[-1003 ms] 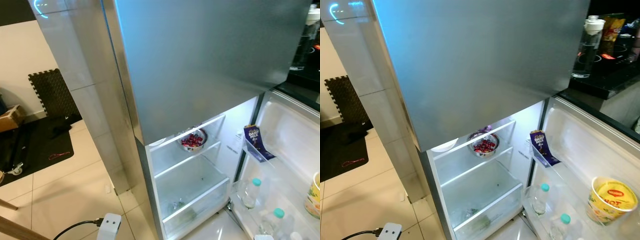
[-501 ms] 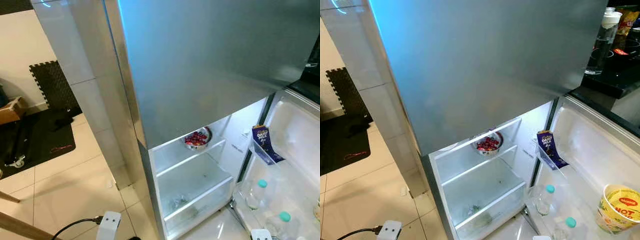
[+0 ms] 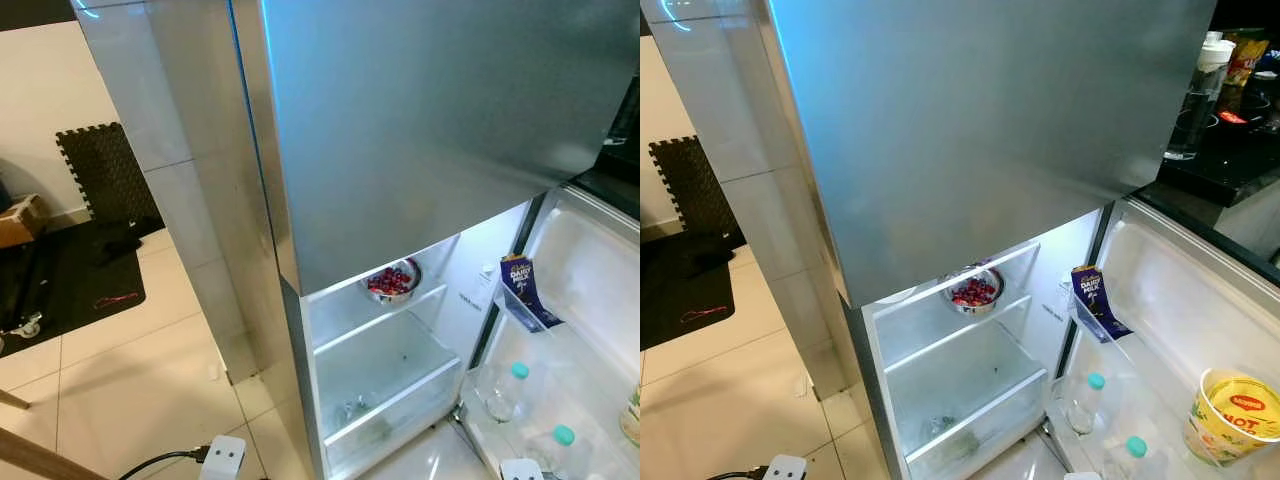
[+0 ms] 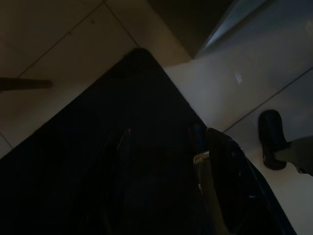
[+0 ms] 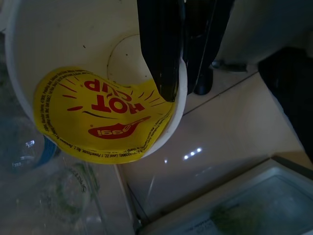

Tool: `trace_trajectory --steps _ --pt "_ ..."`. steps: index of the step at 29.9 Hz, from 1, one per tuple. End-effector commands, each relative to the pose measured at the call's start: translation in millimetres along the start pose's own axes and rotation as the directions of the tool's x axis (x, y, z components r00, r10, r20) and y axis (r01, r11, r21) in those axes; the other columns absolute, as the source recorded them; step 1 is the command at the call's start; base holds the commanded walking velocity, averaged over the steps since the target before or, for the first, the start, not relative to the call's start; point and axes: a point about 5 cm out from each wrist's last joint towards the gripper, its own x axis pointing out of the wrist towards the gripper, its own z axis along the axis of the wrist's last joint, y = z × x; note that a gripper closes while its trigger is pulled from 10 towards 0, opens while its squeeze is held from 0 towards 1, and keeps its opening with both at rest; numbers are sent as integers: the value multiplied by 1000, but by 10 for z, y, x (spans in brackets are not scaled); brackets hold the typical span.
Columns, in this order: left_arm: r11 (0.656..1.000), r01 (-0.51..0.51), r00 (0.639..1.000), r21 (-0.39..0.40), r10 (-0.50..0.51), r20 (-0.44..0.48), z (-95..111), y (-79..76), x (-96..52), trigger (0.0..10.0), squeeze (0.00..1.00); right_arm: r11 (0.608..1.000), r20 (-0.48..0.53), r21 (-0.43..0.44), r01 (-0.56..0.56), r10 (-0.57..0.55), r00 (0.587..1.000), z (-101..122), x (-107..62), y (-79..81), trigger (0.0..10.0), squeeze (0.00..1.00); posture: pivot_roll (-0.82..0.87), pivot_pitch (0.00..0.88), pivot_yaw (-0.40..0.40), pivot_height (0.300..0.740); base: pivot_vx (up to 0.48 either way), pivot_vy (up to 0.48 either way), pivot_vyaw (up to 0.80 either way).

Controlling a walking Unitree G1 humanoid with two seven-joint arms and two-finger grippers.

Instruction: Restocking fridge

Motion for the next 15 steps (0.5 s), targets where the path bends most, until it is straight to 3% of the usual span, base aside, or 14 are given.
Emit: trace_trajectory --steps 1,4,8,13,15 --pt "1000 1 999 -8 -1 -33 -113 -10 -14 10000 0 1000 -31 -5 5 -5 999 -103 -28 -3 10000 0 -144 104 51 740 0 0 0" --pt "1000 11 999 5 -11 -31 -109 -21 -13 10000 0 1000 -22 1 13 -13 1000 -86 -25 -11 10000 0 -140 99 43 740 0 0 0" --pt "999 -12 1000 -46 11 -18 -98 25 -19 10000 0 1000 -7 -19 12 -12 1000 -49 -14 5 10000 0 -139 107 56 740 0 0 0" --pt "1000 11 1000 9 -10 -28 -110 -6 -17 10000 0 1000 3 -4 14 -14 1000 -23 -8 5 10000 0 -140 103 41 740 0 0 0" --pt "999 -19 1000 -38 18 -22 -90 25 -16 10000 0 999 -18 -35 -3 3 1000 -65 -14 34 10000 0 -144 108 48 740 0 0 0"
